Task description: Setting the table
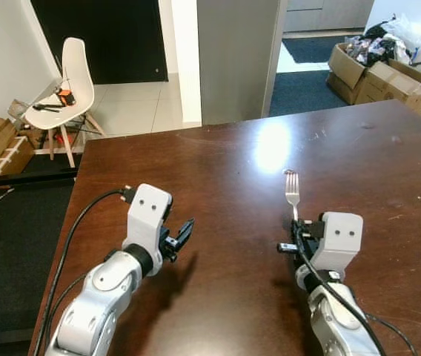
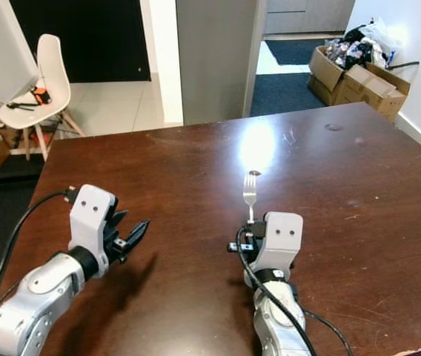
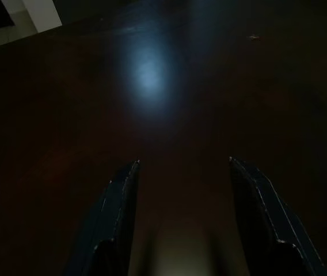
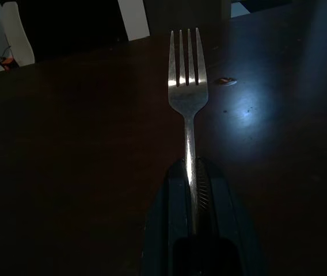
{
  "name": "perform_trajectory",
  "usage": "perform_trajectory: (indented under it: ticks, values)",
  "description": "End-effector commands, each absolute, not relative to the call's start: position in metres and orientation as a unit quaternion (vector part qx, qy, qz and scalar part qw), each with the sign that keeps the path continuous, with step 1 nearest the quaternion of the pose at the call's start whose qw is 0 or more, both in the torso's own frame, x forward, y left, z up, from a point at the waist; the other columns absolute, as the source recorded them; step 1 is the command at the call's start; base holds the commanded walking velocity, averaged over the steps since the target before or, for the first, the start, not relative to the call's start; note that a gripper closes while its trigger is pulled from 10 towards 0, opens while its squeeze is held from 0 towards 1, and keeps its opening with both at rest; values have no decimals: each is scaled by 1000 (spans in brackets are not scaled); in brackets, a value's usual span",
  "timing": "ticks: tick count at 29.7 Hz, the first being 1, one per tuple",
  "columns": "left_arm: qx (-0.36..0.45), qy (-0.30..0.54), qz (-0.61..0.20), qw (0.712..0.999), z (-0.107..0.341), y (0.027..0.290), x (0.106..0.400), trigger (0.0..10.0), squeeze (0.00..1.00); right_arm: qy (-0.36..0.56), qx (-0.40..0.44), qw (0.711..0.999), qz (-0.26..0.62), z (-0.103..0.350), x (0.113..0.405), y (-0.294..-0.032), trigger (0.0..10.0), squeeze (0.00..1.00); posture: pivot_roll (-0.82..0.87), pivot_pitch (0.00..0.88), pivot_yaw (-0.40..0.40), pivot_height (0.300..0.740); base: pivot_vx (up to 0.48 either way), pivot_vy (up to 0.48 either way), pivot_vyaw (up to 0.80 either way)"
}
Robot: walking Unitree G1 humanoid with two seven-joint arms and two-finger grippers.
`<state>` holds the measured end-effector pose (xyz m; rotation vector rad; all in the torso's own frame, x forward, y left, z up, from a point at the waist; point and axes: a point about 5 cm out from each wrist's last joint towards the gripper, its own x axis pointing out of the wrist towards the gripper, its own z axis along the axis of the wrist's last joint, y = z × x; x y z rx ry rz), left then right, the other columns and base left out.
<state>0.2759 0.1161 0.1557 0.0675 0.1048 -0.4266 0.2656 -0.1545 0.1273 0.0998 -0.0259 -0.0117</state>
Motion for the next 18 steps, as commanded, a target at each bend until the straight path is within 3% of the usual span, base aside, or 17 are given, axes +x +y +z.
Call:
perform_trajectory:
  ticks: [1, 18]
  values:
    - [35, 52, -201, 978, 155, 121, 274, 10000, 0, -7, 52, 999, 0, 123, 266, -150, 10000, 0, -77, 0, 120, 740, -300, 0, 0]
    - [37, 49, -203, 977, 155, 120, 274, 10000, 0, -6, 52, 999, -1, 121, 267, -149, 10000, 0, -76, 0, 125, 740, -306, 0, 0]
